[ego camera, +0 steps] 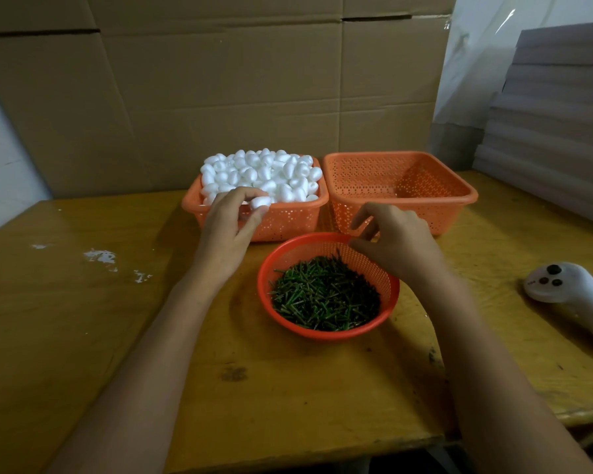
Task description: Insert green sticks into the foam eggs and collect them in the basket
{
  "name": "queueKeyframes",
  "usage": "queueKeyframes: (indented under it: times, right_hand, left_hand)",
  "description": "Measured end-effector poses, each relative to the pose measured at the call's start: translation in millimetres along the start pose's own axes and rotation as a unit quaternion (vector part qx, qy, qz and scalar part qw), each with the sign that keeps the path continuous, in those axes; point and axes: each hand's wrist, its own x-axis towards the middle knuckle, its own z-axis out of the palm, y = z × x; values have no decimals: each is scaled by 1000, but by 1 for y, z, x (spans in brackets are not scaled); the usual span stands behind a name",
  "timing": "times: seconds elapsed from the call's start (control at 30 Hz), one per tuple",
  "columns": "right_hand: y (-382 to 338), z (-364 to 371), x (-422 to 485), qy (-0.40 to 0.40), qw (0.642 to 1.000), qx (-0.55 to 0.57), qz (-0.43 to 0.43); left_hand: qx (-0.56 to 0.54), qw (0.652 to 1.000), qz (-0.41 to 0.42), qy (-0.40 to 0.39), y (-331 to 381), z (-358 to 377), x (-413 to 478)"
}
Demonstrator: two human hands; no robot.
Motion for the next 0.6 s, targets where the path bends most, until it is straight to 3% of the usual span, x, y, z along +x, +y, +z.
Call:
queueKeyframes:
  times: [0.13, 0.37, 0.6]
  right_hand:
    - [5, 4, 3, 60, 998, -1, 13]
    - [8, 6, 6, 76, 997, 8, 25]
    - [8, 10, 9, 92, 995, -5, 24]
  left_hand:
    - [10, 999, 16, 41, 1, 0, 3]
    - [-164, 983, -72, 32, 5, 7, 2]
    - [-269, 955, -122, 21, 5, 8, 2]
